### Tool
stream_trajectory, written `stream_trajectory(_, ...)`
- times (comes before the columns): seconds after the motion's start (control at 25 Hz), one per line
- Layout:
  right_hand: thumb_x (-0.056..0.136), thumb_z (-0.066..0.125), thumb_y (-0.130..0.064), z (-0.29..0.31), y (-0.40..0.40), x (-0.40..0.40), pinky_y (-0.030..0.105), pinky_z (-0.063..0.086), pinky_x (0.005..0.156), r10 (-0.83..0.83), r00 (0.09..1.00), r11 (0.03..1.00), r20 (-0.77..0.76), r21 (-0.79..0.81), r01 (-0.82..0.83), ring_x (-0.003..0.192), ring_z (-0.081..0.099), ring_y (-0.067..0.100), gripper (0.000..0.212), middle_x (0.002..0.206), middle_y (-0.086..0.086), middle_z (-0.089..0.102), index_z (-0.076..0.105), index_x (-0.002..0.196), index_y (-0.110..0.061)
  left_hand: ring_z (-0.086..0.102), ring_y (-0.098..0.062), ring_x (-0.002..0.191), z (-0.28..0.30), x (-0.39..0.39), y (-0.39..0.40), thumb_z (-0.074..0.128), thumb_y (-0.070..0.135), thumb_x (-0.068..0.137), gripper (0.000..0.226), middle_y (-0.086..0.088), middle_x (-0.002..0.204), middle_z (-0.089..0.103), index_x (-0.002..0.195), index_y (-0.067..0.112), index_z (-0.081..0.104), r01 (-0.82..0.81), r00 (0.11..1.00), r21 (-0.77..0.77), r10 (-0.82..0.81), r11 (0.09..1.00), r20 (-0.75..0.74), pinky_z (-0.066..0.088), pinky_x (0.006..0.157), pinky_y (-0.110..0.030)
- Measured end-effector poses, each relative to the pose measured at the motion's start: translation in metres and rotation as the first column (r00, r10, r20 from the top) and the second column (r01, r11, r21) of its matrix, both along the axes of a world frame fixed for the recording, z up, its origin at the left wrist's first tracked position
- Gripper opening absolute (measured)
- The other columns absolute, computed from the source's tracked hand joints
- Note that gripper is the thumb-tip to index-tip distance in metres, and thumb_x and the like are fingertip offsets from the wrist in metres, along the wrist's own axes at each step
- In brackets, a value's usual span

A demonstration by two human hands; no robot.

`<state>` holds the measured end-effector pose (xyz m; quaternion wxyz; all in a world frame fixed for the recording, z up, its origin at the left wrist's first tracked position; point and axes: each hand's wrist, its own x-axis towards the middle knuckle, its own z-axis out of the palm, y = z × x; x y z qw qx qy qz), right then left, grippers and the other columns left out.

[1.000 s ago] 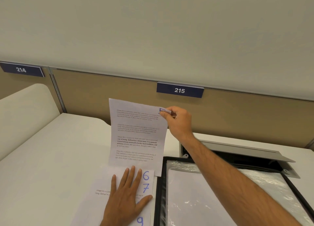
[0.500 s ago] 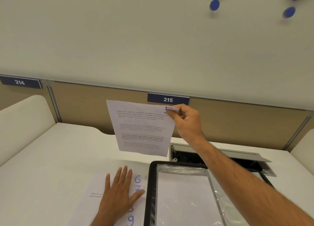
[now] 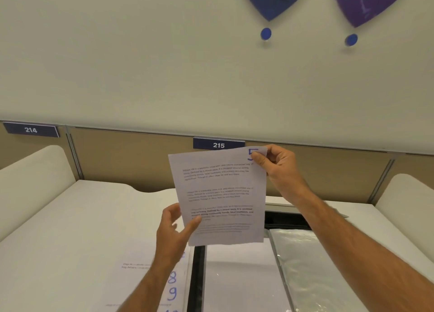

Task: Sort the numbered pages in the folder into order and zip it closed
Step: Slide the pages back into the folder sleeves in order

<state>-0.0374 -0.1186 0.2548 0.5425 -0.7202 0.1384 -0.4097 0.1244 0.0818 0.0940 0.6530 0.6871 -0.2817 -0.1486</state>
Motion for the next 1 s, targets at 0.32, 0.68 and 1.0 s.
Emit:
stream_trajectory(0.32,0.091,0.069,-0.017,-0.023,-0.011,-0.063,0.034,0.062,0.067,-0.127,0.990,0.975,0.054,0.192,0.115,0.079,0.075,0.024,0.014,0.092,0.010,0.077,0.070,0.102,-0.007,0.075,-0.031,0.089,0.020,-0.075,-0.015,0.076,0.017,0.085,0.027,-0.007,0.101,0.077,0.109,0.007,0.071,0.186,0.959,-0.169,-0.216,0.968,-0.185,0.061,0.079,-0.052)
stream_trajectory(0.68,0.049,0.096,-0.033,-0.109,-0.026,-0.141,0.050,0.060,0.083,0.026,0.977,0.913,-0.213,0.403,0.064,0.096,0.072,0.041,0.071,0.107,0.021,0.074,0.073,0.107,0.002,0.075,-0.026,0.082,0.015,-0.131,-0.049,0.072,0.014,0.090,0.014,-0.005,0.092,0.078,0.103,0.009,0.071,0.080,0.946,-0.141,-0.120,0.987,-0.302,0.061,0.070,-0.039)
stream_trajectory(1.0,0.041,0.099,-0.035,-0.134,-0.050,-0.173,0.054,0.058,0.087,0.041,0.955,0.894,-0.295,0.438,0.097,0.095,0.073,0.039,0.080,0.106,0.018,0.075,0.074,0.108,-0.001,0.076,-0.022,0.083,-0.001,-0.150,-0.091,0.074,0.019,0.089,0.017,-0.001,0.093,0.078,0.105,0.013,0.072,0.120,0.953,-0.071,-0.135,0.990,-0.272,0.062,0.074,-0.040)
